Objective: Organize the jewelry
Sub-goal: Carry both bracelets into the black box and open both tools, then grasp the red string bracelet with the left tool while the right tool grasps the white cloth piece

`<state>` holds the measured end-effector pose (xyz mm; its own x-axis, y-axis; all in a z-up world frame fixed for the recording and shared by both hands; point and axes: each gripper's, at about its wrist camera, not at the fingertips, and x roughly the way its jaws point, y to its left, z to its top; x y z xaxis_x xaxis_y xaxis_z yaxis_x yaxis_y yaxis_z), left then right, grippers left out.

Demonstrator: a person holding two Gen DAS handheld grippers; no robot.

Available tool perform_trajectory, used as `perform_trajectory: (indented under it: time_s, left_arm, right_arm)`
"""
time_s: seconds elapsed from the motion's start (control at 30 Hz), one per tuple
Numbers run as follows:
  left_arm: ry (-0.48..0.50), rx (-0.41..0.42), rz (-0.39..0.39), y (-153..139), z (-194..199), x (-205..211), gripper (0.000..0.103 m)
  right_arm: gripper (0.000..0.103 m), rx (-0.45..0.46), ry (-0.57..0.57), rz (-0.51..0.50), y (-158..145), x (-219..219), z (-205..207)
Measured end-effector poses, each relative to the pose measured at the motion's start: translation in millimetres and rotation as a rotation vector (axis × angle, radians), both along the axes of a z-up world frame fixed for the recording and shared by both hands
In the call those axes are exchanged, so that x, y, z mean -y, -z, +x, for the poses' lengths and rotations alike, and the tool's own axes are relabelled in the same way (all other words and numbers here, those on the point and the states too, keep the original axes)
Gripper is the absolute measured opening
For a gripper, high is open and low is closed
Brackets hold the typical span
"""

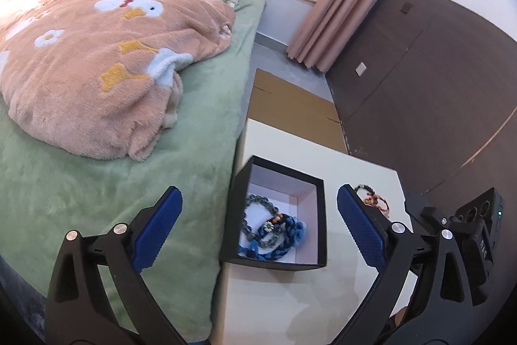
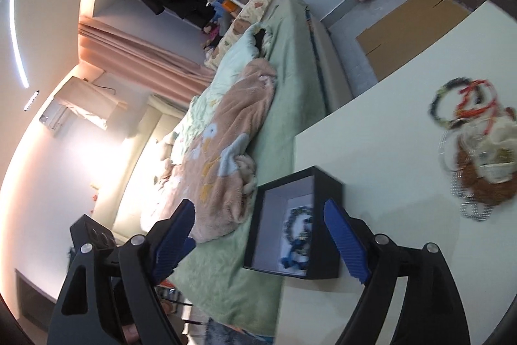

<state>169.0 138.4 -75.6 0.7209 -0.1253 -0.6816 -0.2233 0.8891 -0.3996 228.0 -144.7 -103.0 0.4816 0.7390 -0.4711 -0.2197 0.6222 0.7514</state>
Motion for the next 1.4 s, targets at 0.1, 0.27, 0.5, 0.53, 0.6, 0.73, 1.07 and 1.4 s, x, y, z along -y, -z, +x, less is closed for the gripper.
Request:
perform_trajectory:
  time_s: [0.1, 0.27, 0.5, 0.53, 0.6, 0.73, 1.07, 1.4]
  left_arm:
    - [0.029, -0.016, 0.021, 2.8, 5.9, 14.2, 0.098]
    - [0.096, -0.023, 0.029, 5.5, 18.4, 44.4, 0.098]
    - [0.193, -0.023, 0.012, 11.6, 43.2, 91.1, 0.098]
    - [0.203, -0.024, 0.010, 12.3, 45.9, 95.8, 0.098]
    - [0.236, -0.030, 0.006, 13.9, 53.0, 110.0, 0.098]
    - [0.306, -0.036, 0.004, 17.1, 66.1, 137.6, 0.092]
    - [0.434, -0.116, -0.040, 34.4, 104.5, 189.4, 0.061]
    - [0.576, -0.168, 0.018, 47.4, 147.8, 245.3, 0.049]
  right_arm:
    - [0.084, 0.008, 0.084, -0.159, -1.8, 12.9, -3.2]
    - [0.085, -0.028, 0.205, -0.206, 1.9, 57.5, -4.6]
    - [0.083, -0.082, 0.274, -0.222, 13.3, 104.6, -1.6]
    - [0.080, -0.098, 0.286, -0.220, 16.8, 112.9, -0.4]
    - [0.074, -0.123, 0.302, -0.205, 22.6, 124.8, 3.2]
    - [0.058, -0.167, 0.332, -0.160, 35.1, 143.1, 5.8]
    - [0.039, -0.218, 0.355, -0.065, 51.6, 165.7, 15.1]
    - [0.039, -0.241, 0.435, -0.066, 58.1, 185.2, 23.4]
